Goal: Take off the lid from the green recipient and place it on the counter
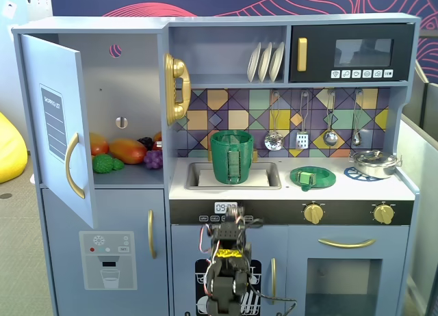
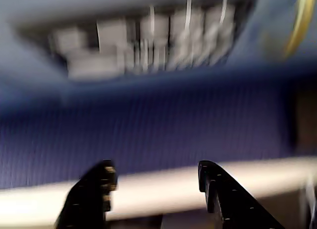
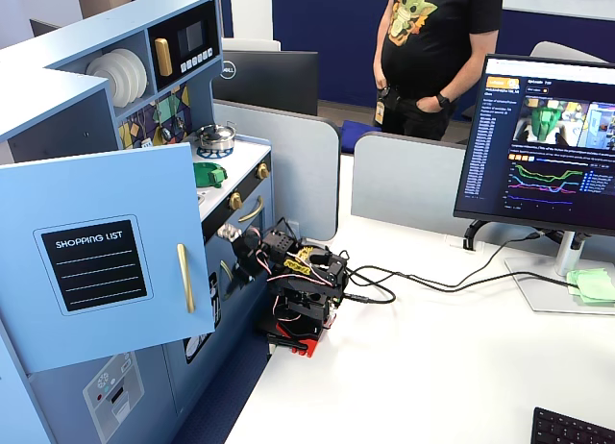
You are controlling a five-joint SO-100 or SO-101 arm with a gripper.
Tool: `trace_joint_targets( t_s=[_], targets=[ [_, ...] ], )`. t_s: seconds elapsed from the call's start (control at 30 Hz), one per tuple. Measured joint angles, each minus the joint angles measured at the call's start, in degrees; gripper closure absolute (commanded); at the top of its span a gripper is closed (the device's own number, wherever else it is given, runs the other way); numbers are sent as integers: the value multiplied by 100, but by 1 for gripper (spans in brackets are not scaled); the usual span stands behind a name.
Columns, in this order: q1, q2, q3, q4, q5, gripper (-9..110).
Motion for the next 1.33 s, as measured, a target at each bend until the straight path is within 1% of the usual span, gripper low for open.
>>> trace_joint_targets(
  t_s=[0.13, 0.3, 1.33],
  targets=[
    [-132, 290, 202, 782, 308, 91],
    [-202, 510, 211, 1494, 343, 93],
    [26, 554, 211, 1556, 272, 92]
  ],
)
